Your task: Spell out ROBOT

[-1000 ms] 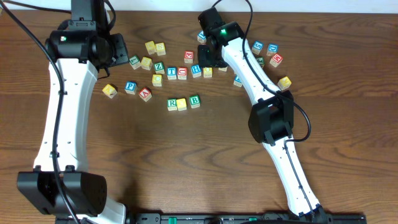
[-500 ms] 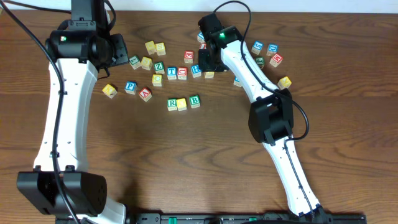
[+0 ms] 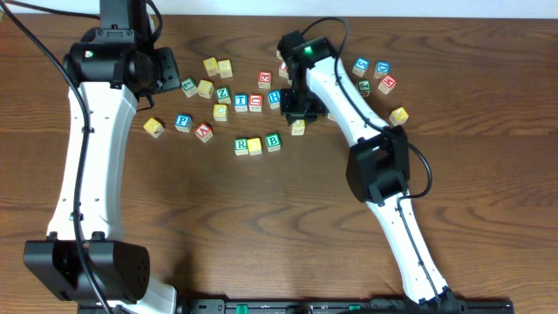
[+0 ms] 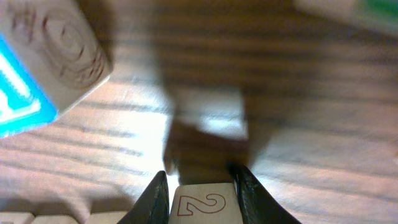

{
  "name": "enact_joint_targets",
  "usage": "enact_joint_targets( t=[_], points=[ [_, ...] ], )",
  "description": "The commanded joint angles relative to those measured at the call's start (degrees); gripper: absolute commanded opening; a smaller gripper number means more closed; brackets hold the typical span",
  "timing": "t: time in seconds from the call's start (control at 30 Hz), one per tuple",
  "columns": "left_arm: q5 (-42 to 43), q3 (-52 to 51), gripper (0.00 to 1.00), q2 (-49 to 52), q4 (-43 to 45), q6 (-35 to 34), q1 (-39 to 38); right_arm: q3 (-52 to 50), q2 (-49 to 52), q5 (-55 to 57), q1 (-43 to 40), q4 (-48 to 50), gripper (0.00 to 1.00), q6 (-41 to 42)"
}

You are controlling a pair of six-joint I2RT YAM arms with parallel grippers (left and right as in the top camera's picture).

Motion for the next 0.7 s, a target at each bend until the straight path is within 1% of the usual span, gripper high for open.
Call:
enact_joint_targets(
  t=[0.0,0.2,0.27,0.33,0.47,0.6,0.67],
  points=[
    [-0.66,0.37,0.52,0.63,-0.22,0.76,-0.02,-1.31,-2.08,0.15,2.91,-1.09,0.19,-0.02],
    [-0.66,0.37,0.51,0.63,-0.22,0.74,-0.02,-1.46,-2.08,0.33,4.63,-0.5,0.2,0.02],
    [-0.66,0.37,0.52,0.63,-0.22,0.74,-0.02,-1.46,-2.08,0.35,4.66,-0.72,0.23,0.0],
    [-0.66,0.37,0.51,0.63,-0.22,0.74,-0.02,-1.46,-2.08,0.37,4.63,-1.18,0.29,-0.02],
    [-0.66,0.37,0.52,0.63,-0.22,0.74,-0.02,-1.46,-2.08,1.73,4.59,-1.38,0.48,-0.04],
    [-0.66,0.37,0.52,0.63,-0.2,0.76,-0.02,-1.29,-2.12,2.73,4.39,-1.11,0.49,-0.52],
    [-0.66,0.37,0.52,0.63,-0.2,0.74,-0.02,0.39,-2.14,2.99,3.78,-1.07,0.48,-1.79]
  ],
)
